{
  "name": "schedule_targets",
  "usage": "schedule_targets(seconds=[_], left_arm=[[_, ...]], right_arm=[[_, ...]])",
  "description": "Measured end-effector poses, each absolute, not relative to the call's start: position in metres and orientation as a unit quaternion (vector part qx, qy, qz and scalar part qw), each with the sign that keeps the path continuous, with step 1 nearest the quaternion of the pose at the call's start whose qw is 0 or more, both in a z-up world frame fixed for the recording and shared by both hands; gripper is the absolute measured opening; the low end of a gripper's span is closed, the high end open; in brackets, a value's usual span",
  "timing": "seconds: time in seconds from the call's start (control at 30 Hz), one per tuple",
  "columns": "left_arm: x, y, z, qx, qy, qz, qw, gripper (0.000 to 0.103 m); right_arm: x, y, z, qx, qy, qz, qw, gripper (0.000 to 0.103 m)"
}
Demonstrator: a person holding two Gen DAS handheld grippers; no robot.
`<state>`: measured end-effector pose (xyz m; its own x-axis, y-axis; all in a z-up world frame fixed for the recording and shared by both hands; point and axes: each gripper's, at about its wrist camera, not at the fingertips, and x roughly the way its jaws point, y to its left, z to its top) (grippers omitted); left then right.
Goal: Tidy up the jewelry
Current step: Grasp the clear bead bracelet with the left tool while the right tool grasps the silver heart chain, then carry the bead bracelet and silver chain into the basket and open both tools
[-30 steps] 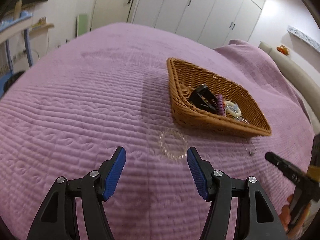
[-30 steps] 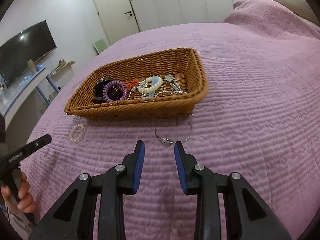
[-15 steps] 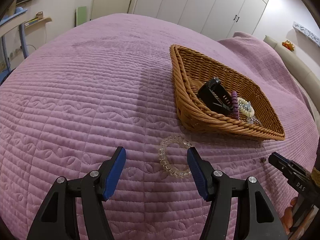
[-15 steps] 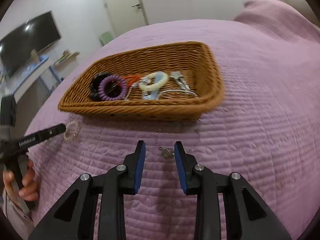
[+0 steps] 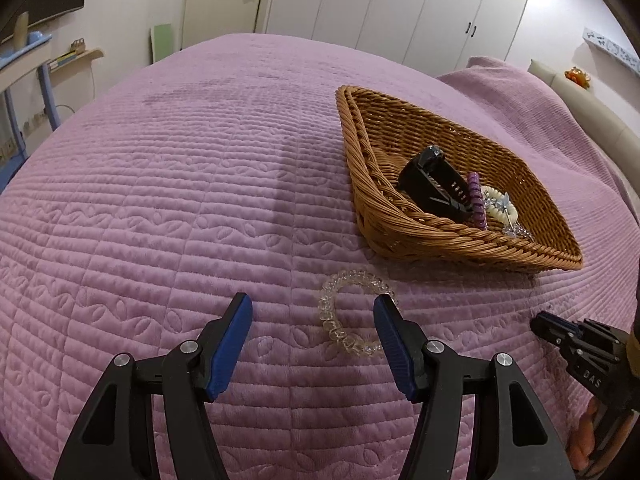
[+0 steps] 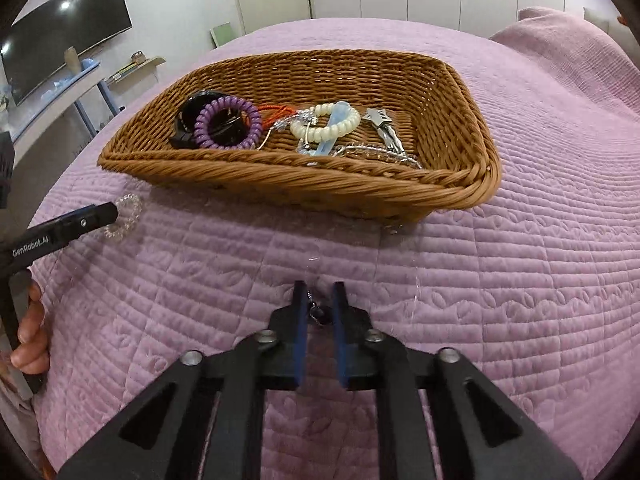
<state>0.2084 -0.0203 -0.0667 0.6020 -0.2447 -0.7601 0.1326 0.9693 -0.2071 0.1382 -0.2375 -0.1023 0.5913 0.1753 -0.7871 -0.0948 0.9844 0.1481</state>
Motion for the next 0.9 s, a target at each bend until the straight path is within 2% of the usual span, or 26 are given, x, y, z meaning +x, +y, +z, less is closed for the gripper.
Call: schedule_targets(seconds=[0.23,0.33,0.43,0.5,0.53,0.57,0.6,0.9], left_arm=[[0.203,-0.02,-0.07,-0.058,0.432,-0.104,0.894,0.064],[0.201,-0.027,-0.072,-0.039,0.433,-0.096,0.896,0.058],[0.201,-0.032,-0.073,-0.021,0.435,-0.087,0.896,0.048],[0.2,-0.034,-0.073,-0.016,0.435,-0.084,0.896,0.033],[0.2,-0.035,-0.073,-0.016,0.435,-0.087,0.896,0.029],[0.2,-0.035,-0.074,-0.017,0.436,-0.091,0.895,0.015],[0.201,-0.036,-0.074,-0.017,0.439,-0.098,0.893,0.009],[0.174,-0.04,-0.057,-0.018,0.394,-0.128,0.91,0.008]], right_arm=[[0.116,-0.231,-0.104,0.049,0.44,0.083,0.893,0.013],[0.114,-0.226,-0.103,0.048,0.436,0.084,0.895,0.013],[0.109,-0.224,-0.103,0.057,0.433,0.091,0.895,0.013],[0.103,-0.221,-0.102,0.061,0.428,0.093,0.897,0.013],[0.101,-0.222,-0.1,0.062,0.427,0.095,0.897,0.013],[0.1,-0.222,-0.098,0.065,0.424,0.097,0.898,0.013],[0.098,-0.222,-0.097,0.066,0.422,0.098,0.899,0.013],[0.083,-0.234,-0.083,0.132,0.395,0.126,0.9,0.013]])
